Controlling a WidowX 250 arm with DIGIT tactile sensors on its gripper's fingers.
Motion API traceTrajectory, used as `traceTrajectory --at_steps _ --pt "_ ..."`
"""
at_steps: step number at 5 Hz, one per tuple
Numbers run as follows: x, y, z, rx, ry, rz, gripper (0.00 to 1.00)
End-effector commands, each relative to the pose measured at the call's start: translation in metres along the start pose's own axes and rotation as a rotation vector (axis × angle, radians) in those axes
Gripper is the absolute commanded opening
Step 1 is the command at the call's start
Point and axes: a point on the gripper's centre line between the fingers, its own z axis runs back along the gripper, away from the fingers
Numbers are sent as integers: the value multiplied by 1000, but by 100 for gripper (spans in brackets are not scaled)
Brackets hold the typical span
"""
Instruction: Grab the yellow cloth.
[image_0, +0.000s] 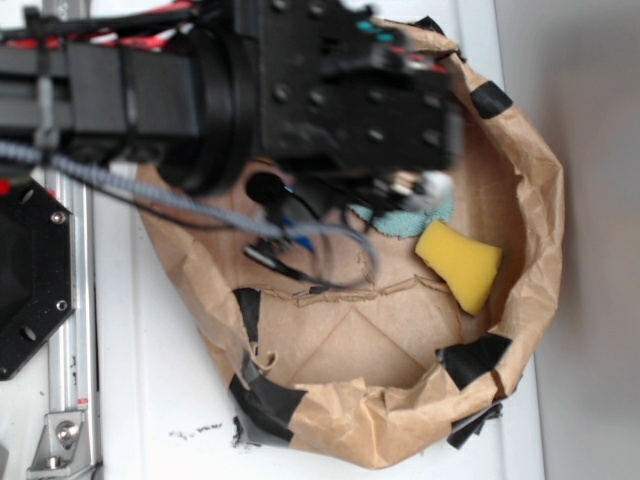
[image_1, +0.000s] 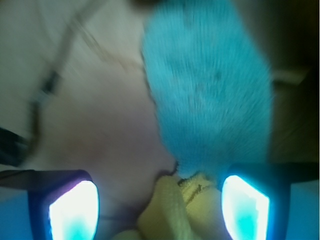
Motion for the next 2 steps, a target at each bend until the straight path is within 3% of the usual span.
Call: traceTrajectory --at_steps 1,2 --pt "-44 -8 -35 -41 139 41 100" --pt "-49 2 -40 -67 146 123 0"
